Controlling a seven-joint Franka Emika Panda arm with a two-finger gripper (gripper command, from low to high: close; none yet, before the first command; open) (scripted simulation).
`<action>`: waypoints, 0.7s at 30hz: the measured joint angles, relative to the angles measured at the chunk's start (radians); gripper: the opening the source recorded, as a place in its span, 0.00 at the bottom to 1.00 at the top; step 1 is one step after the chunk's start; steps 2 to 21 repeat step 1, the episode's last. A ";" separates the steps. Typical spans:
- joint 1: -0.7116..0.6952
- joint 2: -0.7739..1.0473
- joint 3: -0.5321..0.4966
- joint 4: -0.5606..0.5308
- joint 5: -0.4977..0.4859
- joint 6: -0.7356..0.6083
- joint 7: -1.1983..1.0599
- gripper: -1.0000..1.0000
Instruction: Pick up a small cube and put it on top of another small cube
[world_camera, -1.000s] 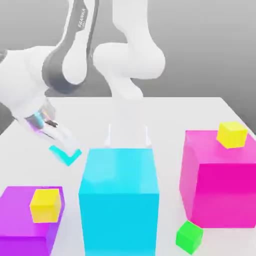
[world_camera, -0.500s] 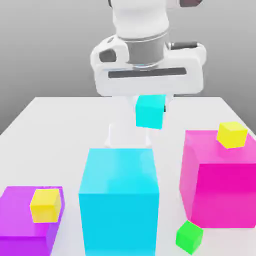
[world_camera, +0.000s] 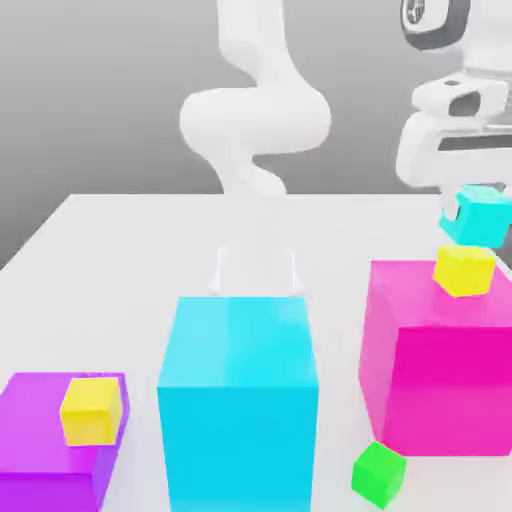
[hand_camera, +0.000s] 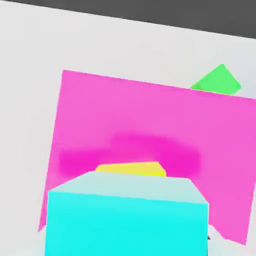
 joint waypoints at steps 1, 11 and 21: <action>0.000 0.000 0.000 0.000 0.000 0.000 0.000 1.00; 0.000 0.000 0.000 0.000 0.000 0.000 0.000 1.00; 0.000 0.000 0.000 0.000 0.000 0.000 0.000 1.00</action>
